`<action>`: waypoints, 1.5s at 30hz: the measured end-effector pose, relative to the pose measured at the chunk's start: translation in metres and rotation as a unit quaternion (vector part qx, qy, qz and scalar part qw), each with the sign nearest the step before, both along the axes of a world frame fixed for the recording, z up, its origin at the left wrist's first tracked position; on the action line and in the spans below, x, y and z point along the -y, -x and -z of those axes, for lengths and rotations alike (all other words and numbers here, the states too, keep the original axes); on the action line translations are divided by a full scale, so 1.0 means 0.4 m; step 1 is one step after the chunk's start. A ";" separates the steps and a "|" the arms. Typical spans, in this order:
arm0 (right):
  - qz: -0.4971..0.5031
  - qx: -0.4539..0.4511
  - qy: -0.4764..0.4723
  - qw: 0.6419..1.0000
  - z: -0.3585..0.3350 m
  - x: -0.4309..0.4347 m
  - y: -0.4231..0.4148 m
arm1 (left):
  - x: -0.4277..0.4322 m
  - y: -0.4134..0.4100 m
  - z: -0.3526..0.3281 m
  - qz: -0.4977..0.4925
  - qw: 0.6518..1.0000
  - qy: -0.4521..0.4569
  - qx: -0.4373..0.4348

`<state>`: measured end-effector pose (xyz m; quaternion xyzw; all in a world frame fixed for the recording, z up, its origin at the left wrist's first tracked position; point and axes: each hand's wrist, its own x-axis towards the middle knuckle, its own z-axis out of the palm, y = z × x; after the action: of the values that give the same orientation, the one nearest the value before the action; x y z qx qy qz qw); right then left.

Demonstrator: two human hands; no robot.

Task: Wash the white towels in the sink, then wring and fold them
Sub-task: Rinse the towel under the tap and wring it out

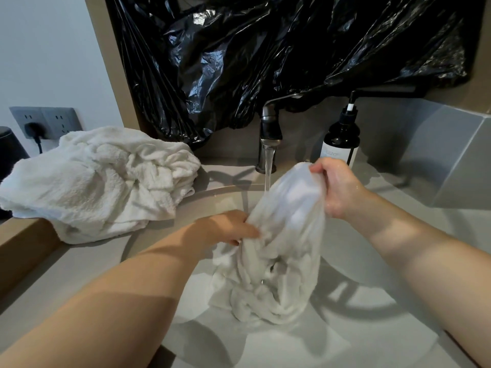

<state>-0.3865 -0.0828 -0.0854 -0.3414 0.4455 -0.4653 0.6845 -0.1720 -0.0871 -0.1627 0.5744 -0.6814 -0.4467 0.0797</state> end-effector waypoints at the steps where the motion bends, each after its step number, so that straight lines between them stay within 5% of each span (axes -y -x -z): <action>1: -0.017 -0.023 -0.008 1.000 0.010 0.009 0.009 | -0.003 -0.008 -0.004 -0.023 0.997 -0.037 -0.063; 4: -0.153 -0.230 0.000 0.961 0.045 0.006 0.025 | 0.007 -0.029 -0.001 -0.083 0.969 -0.083 -0.218; 8: -0.364 -0.575 0.100 0.726 0.095 -0.024 0.010 | 0.005 -0.001 -0.024 -0.126 0.940 -0.065 -0.310; 9: -0.377 -0.577 0.111 0.716 0.102 -0.022 0.005 | 0.003 0.004 -0.028 -0.153 0.936 -0.047 -0.315; 11: -0.340 -0.524 0.127 0.771 0.103 -0.013 0.004 | 0.003 0.002 -0.035 -0.223 0.917 0.005 -0.330; 14: -0.172 -0.344 0.095 0.918 0.101 0.001 0.008 | 0.013 0.010 -0.056 -0.309 0.864 0.002 -0.396; 17: 0.007 -0.233 0.089 0.968 0.104 -0.002 -0.058 | 0.000 0.061 -0.077 -0.312 0.847 -0.056 -0.428; 26: 0.108 -0.393 0.144 0.902 0.114 -0.011 -0.102 | -0.030 0.106 -0.065 -0.223 0.851 -0.117 -0.460; 31: 0.093 -0.405 0.200 0.887 0.108 -0.032 -0.132 | -0.029 0.109 -0.070 -0.225 0.866 -0.043 -0.444; 36: 0.103 -0.425 0.190 0.879 0.128 -0.011 -0.144 | -0.029 0.096 -0.083 -0.163 0.867 -0.090 -0.463; 38: 0.057 -0.493 0.129 0.858 0.126 0.015 -0.103 | -0.038 0.109 -0.088 -0.181 0.887 -0.088 -0.416; 40: -0.047 -0.598 0.051 0.798 0.121 0.024 -0.060 | -0.040 0.122 -0.090 -0.211 0.912 -0.030 -0.350; 45: -0.308 -0.377 0.078 0.870 0.100 0.005 0.008 | -0.039 0.102 -0.090 -0.121 0.949 0.139 -0.255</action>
<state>-0.3898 -0.0849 -0.1253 -0.6632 0.5042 -0.0999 0.5440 -0.2130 -0.0716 -0.1267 0.5026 -0.6193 -0.4662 0.3828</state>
